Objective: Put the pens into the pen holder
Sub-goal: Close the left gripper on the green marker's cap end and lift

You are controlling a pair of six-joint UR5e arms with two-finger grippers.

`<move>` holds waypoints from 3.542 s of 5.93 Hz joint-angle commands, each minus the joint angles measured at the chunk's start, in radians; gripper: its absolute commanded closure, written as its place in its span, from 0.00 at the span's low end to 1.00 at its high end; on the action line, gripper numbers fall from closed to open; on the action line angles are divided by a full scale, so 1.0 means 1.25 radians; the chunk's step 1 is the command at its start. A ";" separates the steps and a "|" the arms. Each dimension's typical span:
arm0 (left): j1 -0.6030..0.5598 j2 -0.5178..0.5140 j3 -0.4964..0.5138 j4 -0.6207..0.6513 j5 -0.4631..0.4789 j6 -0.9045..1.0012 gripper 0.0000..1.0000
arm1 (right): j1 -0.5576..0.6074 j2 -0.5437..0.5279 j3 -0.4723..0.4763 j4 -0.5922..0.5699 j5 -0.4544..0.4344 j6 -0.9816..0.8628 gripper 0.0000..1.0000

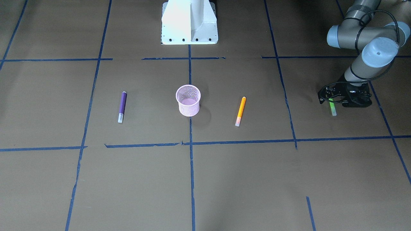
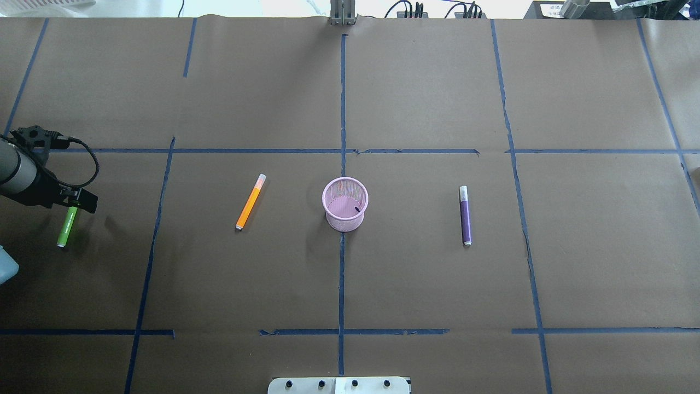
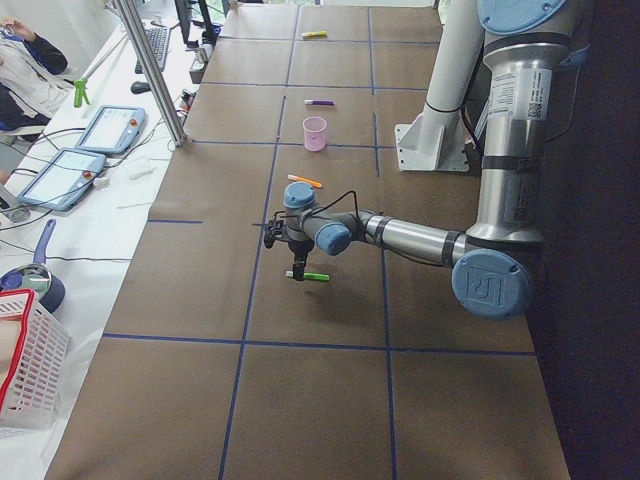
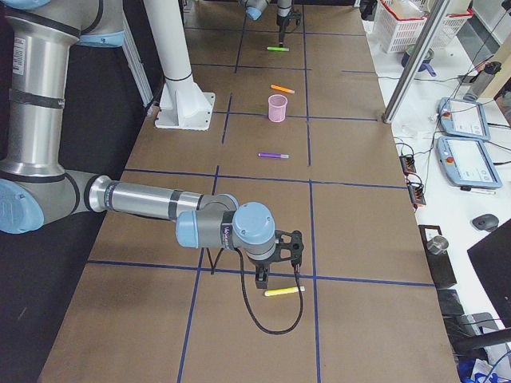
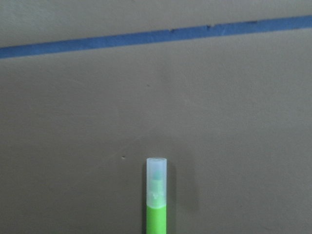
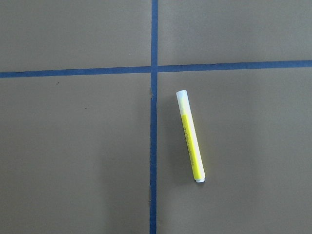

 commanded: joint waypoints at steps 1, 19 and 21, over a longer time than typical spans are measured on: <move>0.001 -0.018 0.063 -0.082 -0.004 0.004 0.03 | 0.000 -0.001 0.000 0.002 0.008 0.003 0.00; -0.048 -0.019 0.076 -0.084 -0.068 0.038 0.12 | 0.000 0.004 -0.013 0.001 0.010 0.004 0.00; -0.028 -0.018 0.077 -0.084 -0.068 0.037 0.21 | 0.000 0.004 -0.013 0.001 0.010 0.005 0.00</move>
